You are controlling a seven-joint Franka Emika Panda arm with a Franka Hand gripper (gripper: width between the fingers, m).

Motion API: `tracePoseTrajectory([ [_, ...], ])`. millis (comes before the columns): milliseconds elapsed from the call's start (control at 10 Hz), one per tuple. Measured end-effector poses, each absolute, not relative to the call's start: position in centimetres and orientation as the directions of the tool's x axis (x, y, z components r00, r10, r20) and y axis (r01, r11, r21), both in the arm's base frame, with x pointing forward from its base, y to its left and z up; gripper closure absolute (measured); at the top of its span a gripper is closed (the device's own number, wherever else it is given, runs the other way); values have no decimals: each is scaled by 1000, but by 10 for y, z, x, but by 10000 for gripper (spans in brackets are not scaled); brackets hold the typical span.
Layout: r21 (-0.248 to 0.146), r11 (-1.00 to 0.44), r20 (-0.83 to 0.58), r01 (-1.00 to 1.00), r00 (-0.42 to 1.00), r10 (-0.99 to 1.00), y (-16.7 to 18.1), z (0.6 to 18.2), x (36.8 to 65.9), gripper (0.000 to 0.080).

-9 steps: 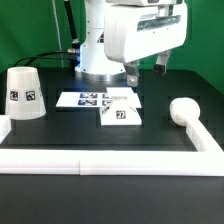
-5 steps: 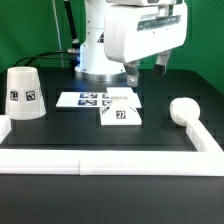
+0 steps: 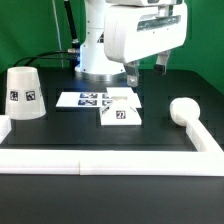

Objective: Assemble lamp

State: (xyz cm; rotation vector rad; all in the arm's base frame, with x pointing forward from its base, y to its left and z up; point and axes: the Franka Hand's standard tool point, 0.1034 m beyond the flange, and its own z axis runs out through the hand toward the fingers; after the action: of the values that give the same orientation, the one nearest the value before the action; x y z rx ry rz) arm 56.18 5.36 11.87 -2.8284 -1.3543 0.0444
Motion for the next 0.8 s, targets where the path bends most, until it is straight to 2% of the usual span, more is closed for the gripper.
tracePoseTrajectory([
  [300,-31,-680,-47,733,678,733,29,109,546,100],
  [600,-41,-882,-78,469,879,471,16,102,523,100],
  [800,-36,-934,-84,356,930,357,19,102,521,100],
])
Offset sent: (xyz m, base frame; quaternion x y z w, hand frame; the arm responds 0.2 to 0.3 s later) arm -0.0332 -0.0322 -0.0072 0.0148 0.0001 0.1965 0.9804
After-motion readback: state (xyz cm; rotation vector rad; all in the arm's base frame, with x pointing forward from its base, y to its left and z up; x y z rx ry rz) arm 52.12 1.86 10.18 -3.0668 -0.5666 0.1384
